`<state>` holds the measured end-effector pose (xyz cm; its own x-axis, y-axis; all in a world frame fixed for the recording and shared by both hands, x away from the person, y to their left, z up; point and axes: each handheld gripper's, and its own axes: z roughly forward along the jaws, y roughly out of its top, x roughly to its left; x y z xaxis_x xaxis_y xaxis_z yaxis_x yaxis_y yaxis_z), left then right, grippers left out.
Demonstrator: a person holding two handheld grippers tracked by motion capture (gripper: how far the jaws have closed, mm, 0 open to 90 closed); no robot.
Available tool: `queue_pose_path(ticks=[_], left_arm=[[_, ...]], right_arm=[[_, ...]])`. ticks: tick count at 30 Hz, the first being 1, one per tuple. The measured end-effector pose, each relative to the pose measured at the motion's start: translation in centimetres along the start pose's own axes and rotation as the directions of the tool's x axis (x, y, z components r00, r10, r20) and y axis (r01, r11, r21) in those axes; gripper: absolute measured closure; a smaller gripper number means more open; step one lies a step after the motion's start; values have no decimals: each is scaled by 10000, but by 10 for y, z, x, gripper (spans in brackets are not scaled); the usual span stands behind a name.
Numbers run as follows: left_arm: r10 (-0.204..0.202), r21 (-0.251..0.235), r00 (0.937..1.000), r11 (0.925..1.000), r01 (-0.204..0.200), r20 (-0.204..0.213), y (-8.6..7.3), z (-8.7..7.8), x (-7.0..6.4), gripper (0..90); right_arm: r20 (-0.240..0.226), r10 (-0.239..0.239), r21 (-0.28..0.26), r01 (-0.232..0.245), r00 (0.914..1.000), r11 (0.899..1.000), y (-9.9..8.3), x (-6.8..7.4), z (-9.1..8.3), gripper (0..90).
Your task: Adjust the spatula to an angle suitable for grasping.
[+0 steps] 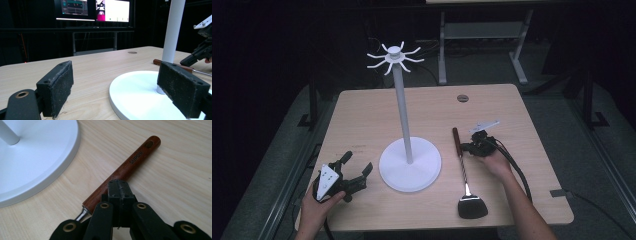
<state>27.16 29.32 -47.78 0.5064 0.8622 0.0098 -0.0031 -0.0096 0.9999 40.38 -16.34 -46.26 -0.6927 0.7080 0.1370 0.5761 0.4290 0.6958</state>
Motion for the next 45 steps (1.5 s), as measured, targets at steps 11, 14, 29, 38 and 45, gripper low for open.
queue_pose_path(ticks=[11,14,29,38,45], left_arm=[[-6,4,10000,10000,6,-18,0,0,0,130],[-3,1,10000,10000,3,-22,0,0,0,130],[-1,1,10000,10000,1,-22,0,0,0,130],[1,5,10000,10000,-1,-21,0,0,0,130],[-17,10,10000,10000,17,-18,0,0,0,131]], right_arm=[[-300,-267,114,270,9992,9996,4,12,6,896],[-366,-394,153,399,9986,9991,5,16,7,896],[-805,-802,242,824,9935,9963,9,29,13,897],[-1058,-979,293,1015,9896,9944,11,37,15,897],[-1157,-798,250,832,9901,9962,7,43,-7,897]])
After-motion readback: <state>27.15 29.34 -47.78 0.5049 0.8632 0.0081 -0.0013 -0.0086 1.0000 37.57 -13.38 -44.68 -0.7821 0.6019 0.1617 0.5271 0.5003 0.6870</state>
